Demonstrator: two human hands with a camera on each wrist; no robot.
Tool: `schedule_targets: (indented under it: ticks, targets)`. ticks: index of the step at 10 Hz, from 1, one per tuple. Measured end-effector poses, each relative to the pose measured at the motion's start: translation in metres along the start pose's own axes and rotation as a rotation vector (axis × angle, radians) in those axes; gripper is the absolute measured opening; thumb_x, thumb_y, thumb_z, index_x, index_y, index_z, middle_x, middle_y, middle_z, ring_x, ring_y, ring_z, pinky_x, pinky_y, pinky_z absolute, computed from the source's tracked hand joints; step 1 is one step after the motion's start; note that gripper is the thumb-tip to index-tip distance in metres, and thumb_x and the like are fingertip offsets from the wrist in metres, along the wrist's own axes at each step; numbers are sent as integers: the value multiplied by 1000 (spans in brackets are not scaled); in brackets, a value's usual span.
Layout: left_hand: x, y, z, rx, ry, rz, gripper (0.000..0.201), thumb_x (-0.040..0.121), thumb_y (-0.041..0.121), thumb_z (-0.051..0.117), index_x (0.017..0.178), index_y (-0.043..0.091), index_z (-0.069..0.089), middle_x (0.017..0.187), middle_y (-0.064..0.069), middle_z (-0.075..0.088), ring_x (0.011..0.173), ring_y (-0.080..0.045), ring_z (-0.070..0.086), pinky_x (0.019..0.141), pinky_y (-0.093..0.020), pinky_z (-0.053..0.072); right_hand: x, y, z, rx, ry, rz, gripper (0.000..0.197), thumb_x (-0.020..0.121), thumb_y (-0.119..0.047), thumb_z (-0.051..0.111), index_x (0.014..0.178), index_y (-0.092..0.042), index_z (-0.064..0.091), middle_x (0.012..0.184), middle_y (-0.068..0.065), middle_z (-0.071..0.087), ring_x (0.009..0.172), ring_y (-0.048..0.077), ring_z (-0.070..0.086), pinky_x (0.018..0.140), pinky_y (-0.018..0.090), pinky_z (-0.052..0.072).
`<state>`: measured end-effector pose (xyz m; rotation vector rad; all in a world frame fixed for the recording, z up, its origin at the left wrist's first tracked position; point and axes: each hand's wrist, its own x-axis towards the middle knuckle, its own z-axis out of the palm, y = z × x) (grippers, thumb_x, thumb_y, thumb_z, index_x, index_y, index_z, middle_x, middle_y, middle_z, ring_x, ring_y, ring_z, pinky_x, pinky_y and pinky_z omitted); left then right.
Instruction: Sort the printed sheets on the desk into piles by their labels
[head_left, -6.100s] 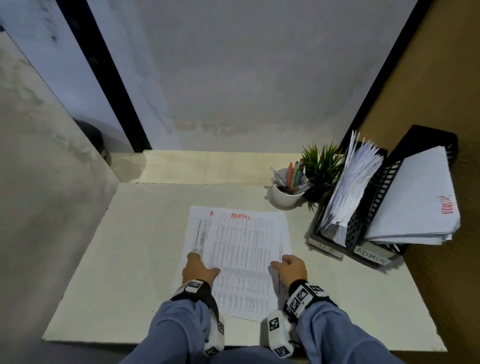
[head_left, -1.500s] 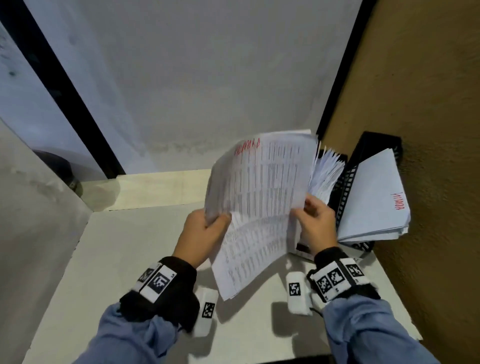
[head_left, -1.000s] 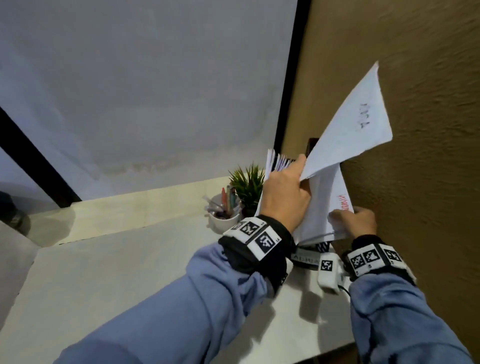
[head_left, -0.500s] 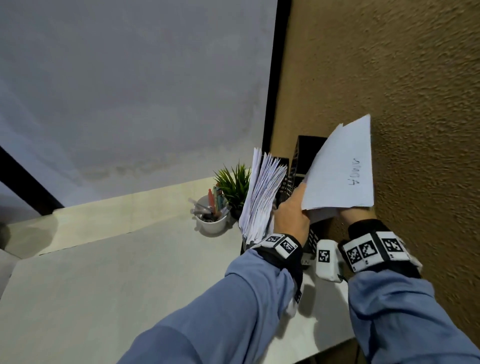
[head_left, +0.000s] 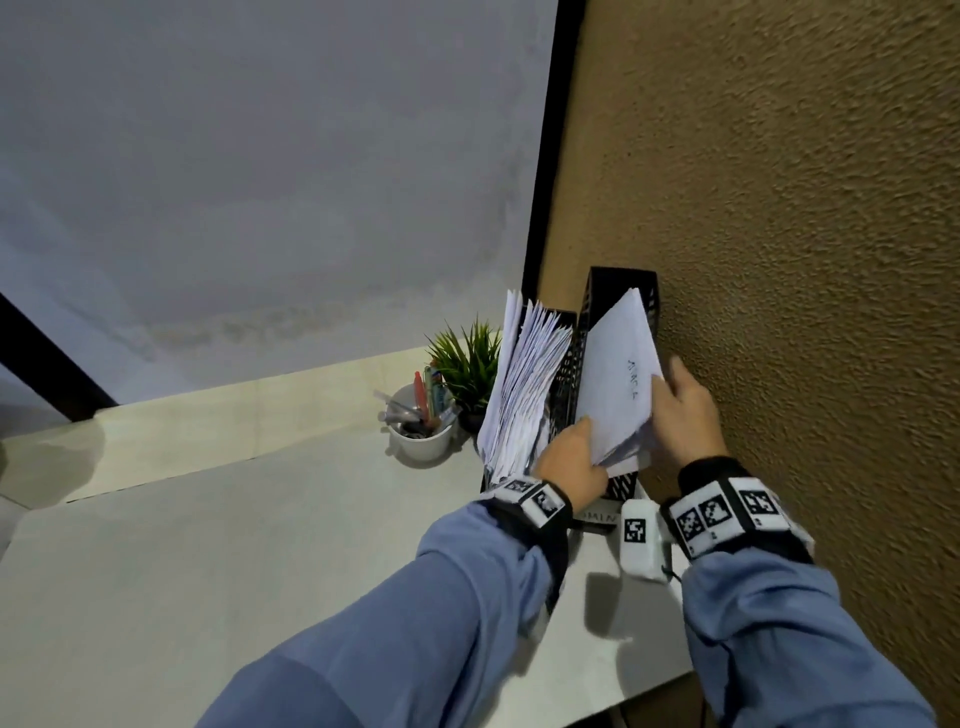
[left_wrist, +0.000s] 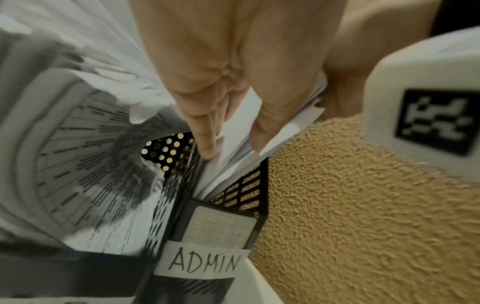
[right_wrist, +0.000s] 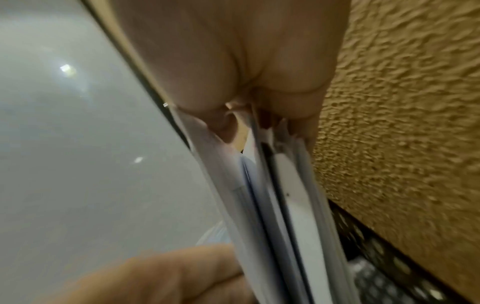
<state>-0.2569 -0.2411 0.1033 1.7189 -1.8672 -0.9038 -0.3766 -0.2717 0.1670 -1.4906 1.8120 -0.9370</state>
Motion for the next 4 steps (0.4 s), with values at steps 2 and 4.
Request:
schedule_targets:
  ticks: [2, 4]
  targets:
    - [-102, -79, -11, -353, -91, -18, 21, 83, 25, 57, 102, 24, 66, 87, 11, 66, 75, -6, 64, 72, -22, 51, -43, 79, 7, 500, 195, 316, 37, 99, -38, 37, 108, -8, 56, 84, 9, 58, 66, 18, 52, 59, 29, 45]
    - [-236, -216, -35, 42, -128, -429, 38, 66, 54, 54, 71, 17, 61, 61, 9, 62, 58, 4, 50, 74, -23, 50, -120, 186, 45, 127, -402, 457, 25, 84, -26, 57, 61, -16, 61, 62, 15, 63, 52, 20, 59, 62, 29, 48]
